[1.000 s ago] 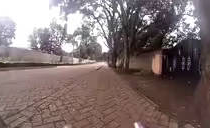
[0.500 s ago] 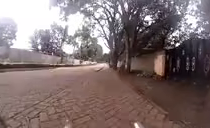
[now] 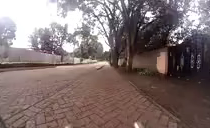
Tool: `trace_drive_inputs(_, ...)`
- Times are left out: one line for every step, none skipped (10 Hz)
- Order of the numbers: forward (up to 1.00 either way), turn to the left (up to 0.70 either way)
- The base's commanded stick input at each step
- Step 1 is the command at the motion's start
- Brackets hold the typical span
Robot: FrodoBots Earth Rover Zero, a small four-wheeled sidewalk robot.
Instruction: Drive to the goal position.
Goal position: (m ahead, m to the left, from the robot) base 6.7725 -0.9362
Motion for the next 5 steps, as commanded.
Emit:
trace_drive_inputs(0.5,0.0)
trace_drive_inputs(0.5,0.03)
trace_drive_inputs(0.5,0.05)
trace_drive_inputs(0.5,0.0)
trace_drive_inputs(0.5,0.0)
